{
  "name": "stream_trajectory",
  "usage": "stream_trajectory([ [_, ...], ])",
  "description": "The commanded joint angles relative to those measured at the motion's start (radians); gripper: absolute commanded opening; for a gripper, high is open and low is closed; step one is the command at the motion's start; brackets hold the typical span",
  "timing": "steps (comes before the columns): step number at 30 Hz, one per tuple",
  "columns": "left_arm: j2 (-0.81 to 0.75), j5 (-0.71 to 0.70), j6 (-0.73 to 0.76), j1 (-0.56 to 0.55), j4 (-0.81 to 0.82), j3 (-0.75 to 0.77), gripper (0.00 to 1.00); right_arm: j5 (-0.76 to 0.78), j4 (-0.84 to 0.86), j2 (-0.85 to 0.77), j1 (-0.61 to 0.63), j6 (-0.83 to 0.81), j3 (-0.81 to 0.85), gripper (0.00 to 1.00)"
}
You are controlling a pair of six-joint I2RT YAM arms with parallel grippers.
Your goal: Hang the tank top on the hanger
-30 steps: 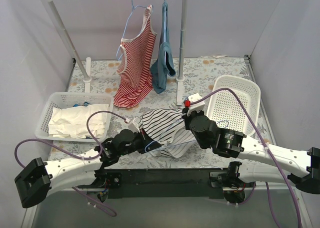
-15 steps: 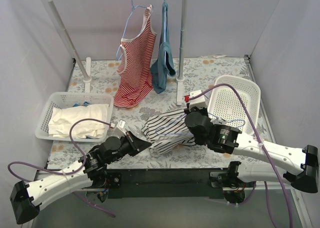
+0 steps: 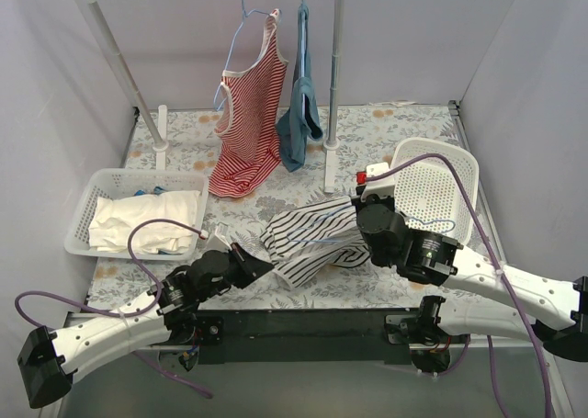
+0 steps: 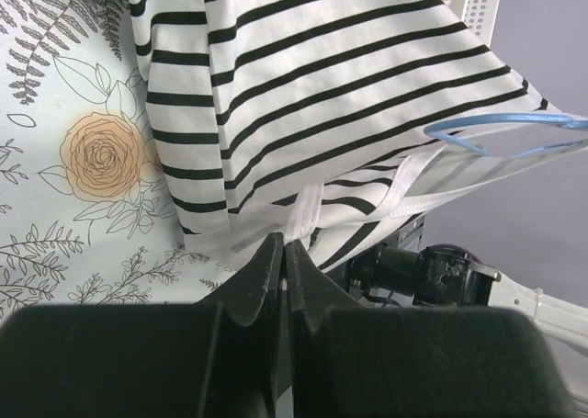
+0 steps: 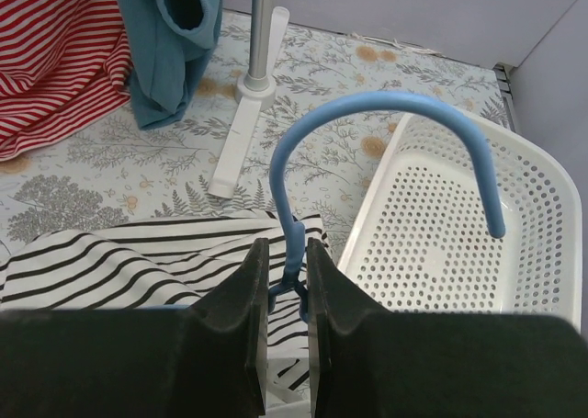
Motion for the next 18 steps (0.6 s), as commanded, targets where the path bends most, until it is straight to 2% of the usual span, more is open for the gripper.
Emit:
stream_trajectory([
  [1,0.005,-0.08,-0.023,0.006,-0.005,0.026,0.0,0.017,0.018,-0.031,-0.002,-0.005,0.006,0.01],
  [9,0.055,-0.076,0.017,0.039,0.006,0.079,0.0,-0.02,0.024,-0.086,-0.002,-0.005,-0.035,0.01],
  [13,0.069,-0.019,0.041,0.113,0.034,0.086,0.0,-0.027,0.04,-0.12,-0.004,-0.019,-0.058,0.01],
  [18,0.106,0.138,0.086,0.23,0.096,0.097,0.0,-0.036,0.043,-0.142,-0.004,-0.017,-0.078,0.01],
])
